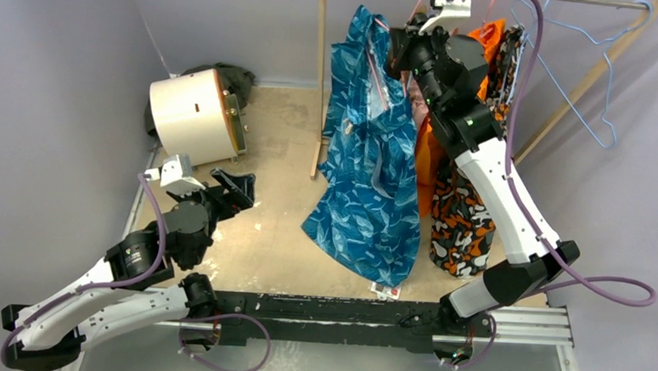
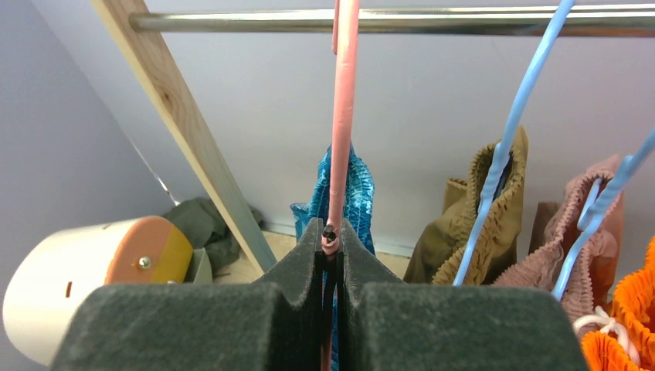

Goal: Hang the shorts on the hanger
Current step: Place the hanger at the clothesline.

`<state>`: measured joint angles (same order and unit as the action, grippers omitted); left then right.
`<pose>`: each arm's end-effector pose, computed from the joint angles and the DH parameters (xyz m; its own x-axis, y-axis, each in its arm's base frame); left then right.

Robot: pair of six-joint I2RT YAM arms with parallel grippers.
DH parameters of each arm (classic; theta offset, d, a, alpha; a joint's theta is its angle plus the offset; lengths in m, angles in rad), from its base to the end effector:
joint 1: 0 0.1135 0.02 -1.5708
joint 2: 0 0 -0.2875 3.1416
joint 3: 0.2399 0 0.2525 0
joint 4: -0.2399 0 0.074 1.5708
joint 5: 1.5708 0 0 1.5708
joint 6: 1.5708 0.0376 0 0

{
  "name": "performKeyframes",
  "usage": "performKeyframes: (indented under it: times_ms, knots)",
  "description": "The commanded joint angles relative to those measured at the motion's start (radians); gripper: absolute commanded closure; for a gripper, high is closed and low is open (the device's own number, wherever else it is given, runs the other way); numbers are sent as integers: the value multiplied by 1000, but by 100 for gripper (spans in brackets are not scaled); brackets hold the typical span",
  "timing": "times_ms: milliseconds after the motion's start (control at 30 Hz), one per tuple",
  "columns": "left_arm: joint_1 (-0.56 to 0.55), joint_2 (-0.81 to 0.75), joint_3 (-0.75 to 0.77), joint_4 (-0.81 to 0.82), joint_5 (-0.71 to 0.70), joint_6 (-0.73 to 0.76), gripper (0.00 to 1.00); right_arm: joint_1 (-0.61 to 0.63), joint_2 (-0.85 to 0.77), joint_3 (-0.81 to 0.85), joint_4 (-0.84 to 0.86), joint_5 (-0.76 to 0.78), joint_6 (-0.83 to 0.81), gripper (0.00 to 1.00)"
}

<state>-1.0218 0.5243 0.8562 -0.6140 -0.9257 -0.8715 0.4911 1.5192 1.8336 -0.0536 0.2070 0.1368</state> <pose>0.0654 -0.0494 0.3672 -0.1795 -0.5883 -0.7885 -0.0388 0.8051 -0.5919 0.2919 0.1474 0.5621 0.1862 0.2509 -0.9499 -0.3147 0.9311 0.1843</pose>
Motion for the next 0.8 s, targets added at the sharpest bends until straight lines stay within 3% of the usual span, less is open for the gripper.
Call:
performKeyframes:
  times_ms: [0, 767]
  knots:
    - [-1, -1, -22, 63, 12, 8, 15, -11, -1, 64, 183, 22, 17, 100]
    - [-1, 23, -41, 89, -13, 38, 14, -22, 128, 173, 237, 9, 44, 100]
